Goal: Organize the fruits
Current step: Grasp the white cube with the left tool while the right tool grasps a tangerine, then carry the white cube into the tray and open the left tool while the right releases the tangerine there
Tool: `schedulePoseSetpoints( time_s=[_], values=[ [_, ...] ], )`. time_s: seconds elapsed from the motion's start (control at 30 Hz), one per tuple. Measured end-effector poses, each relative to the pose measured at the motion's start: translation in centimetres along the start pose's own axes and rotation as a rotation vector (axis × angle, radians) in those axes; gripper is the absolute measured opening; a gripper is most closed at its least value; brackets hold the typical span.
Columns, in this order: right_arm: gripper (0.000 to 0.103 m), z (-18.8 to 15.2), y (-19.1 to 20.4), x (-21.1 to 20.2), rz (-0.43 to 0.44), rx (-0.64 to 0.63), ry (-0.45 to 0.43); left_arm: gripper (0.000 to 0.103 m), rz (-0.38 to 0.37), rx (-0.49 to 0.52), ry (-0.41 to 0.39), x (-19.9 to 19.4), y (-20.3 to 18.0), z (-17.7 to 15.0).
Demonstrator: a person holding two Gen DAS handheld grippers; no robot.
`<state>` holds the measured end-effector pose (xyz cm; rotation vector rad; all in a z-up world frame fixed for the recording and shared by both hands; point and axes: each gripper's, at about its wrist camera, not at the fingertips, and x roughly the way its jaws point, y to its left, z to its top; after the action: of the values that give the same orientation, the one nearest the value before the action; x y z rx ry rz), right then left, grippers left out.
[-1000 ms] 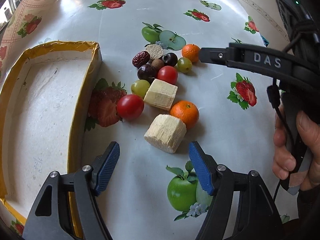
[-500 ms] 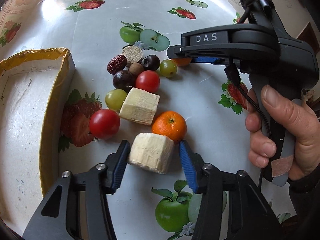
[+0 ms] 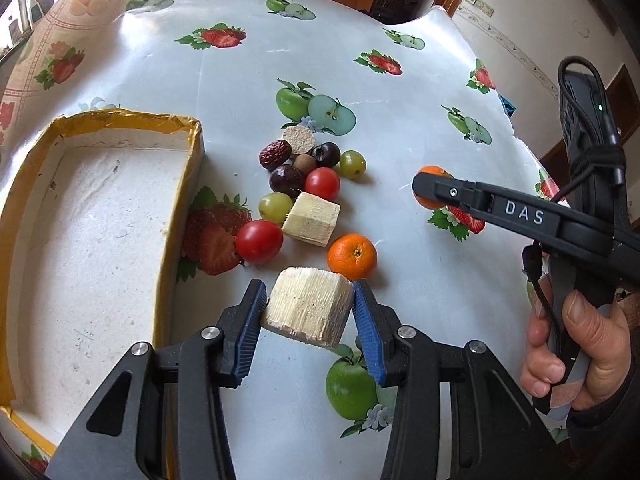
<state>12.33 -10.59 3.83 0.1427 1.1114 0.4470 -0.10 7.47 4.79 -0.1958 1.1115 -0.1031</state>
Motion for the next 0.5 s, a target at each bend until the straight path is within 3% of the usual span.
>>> schedulePoseSetpoints(
  time_s=[0.2, 0.5],
  values=[
    [0.036, -1.9, 1.4, -2.0, 0.016, -0.026, -0.005, 0.042, 0.032, 0.001, -0.017, -1.0, 0.1, -0.6],
    [0.036, -4.5, 5.7, -3.9, 0.077, -0.090, 0.002, 0.042, 0.047, -0.058, -0.027, -3.2, 3.2, -3.4]
  ],
)
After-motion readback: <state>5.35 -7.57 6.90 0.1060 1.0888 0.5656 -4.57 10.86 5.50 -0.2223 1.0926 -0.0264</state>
